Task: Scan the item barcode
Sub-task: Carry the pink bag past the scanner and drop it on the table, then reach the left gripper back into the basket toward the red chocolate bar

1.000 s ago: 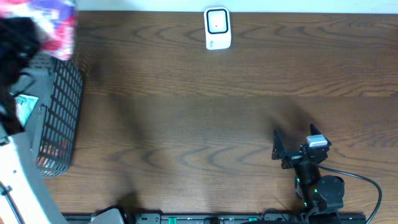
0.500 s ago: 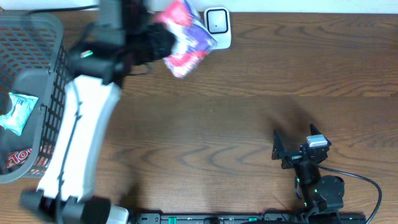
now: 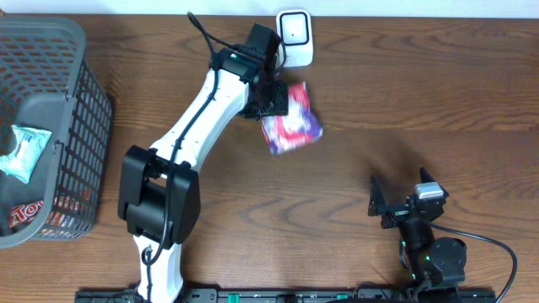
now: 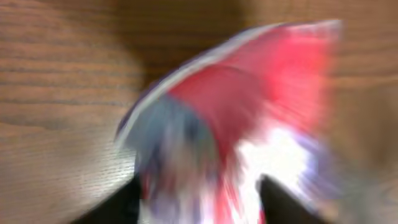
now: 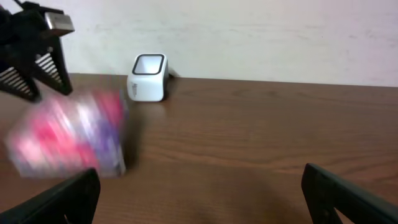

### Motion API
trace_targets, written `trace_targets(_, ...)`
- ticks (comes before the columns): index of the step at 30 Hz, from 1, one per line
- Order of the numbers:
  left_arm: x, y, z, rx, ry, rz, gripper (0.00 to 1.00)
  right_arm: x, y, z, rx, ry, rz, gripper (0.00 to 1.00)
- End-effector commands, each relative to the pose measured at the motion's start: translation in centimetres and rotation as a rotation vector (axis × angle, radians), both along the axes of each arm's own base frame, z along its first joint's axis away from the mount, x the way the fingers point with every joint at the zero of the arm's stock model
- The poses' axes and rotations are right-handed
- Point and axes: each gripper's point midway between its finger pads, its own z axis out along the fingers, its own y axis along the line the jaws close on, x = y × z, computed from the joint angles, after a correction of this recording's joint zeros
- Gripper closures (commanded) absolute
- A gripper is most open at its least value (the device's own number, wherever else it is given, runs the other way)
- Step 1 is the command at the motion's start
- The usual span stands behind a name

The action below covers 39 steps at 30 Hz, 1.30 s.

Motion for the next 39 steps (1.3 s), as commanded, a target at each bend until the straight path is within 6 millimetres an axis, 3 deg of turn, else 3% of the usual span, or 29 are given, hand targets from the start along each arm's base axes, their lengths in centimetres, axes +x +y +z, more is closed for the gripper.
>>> trace_targets(1,-0.1,0.6,1.3,0.004,-0.023,-0.004,0.16,0.0,0.0,-0.1,-0.012,-0.001,-0.001,0.01)
trace_targets(3,0.1,1.2,2.5,0.002,-0.039,-0.001,0.11,0.0,0.0,-0.1,-0.012,-0.001,-0.001,0.01)
trace_targets(7,0.8,3.2,6.8,-0.015,-0.133,-0.005,0.08,0.0,0.0,-0.1,-0.012,-0.001,-0.001,0.01)
trace_targets(10,1.6,5.7,11.3,-0.050,-0.244,0.053,0.04,0.0,0.0,-0.1,-0.012,-0.001,-0.001,0.01)
trace_targets(13,2.2,9.6,16.9,-0.083,-0.397,0.142,0.04,0.0,0.0,-0.1,-0.012,-0.001,-0.001,0.01)
trace_targets(16,2.0,15.2,22.5,-0.094,-0.554,0.262,0.04,0.0,0.0,-0.1,-0.012,-0.001,-0.001,0.01)
trace_targets(20,0.5,23.3,27.7,-0.059,-0.711,0.446,0.04,0.0,0.0,-0.1,-0.012,-0.001,-0.001,0.01)
trace_targets(23,-2.4,32.8,29.8,0.083,-0.780,0.697,0.04,0.0,0.0,-0.1,-0.012,-0.001,-0.001,0.01)
trace_targets(24,-4.1,37.0,29.6,0.162,-0.768,0.817,0.04,0.0,0.0,-0.1,-0.012,-0.001,-0.001,0.01)
trace_targets(26,-6.0,41.1,28.4,0.234,-0.715,0.933,0.04,0.0,0.0,-0.1,-0.012,-0.001,-0.001,0.01)
trace_targets(28,-7.2,43.7,26.5,0.262,-0.647,1.014,0.04,0.0,0.0,-0.1,-0.012,-0.001,-0.001,0.01)
trace_targets(30,-8.0,45.4,24.2,0.275,-0.570,1.059,0.04,0.0,0.0,-0.1,-0.012,-0.001,-0.001,0.01)
trace_targets(35,-10.1,48.5,16.1,0.330,-0.291,1.141,0.04,0.0,0.0,-0.1,-0.012,-0.001,-0.001,0.01)
trace_targets(39,-11.4,48.6,10.6,0.341,-0.083,1.143,0.04,0.0,0.0,-0.1,-0.012,-0.001,-0.001,0.01)
